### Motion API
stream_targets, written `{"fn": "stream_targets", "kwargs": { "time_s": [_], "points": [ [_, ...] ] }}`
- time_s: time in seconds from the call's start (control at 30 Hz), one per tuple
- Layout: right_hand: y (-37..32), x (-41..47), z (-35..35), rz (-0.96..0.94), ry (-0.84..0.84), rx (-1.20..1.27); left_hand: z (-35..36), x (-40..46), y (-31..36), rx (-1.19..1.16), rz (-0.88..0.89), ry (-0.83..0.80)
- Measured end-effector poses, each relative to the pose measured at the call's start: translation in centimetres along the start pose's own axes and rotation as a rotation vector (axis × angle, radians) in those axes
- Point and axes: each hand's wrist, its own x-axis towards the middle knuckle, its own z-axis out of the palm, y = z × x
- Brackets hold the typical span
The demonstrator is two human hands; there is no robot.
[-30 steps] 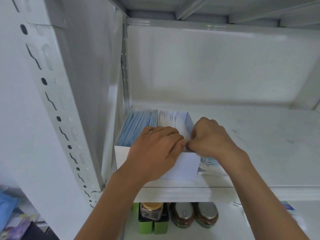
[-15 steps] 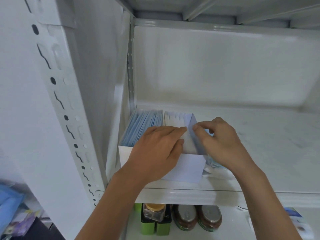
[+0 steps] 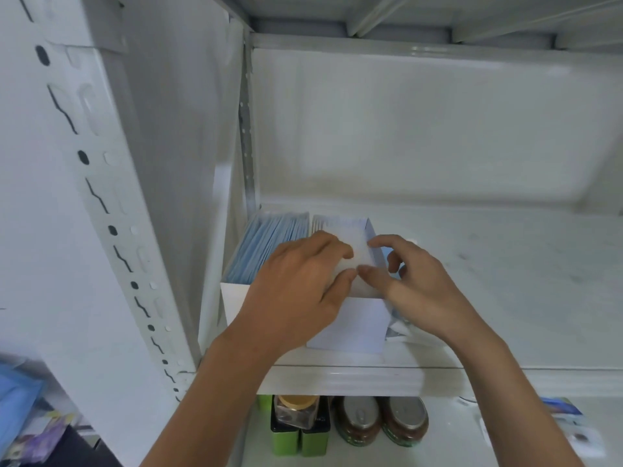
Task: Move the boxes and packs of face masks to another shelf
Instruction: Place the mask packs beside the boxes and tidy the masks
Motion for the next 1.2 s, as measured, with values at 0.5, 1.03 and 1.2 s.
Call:
{"fn": "stream_targets", "kwargs": {
  "time_s": [0.5, 1.03, 1.2],
  "points": [
    [-0.1, 0.0, 0.2, -0.054, -0.126, -0.002, 0.0, 0.1, 0.0, 0.023, 0.042, -0.077],
    [-1.9, -0.1, 0.8, -0.257, 0.136, -0.088, -2.6, -2.2, -1.2, 0.041, -0.071, 0.215],
    [-4.8, -0.1, 2.6, -0.412, -0.016, -0.167, -3.2, -3.2, -2.2, 0.113, -0.199, 0.038]
  ]
}}
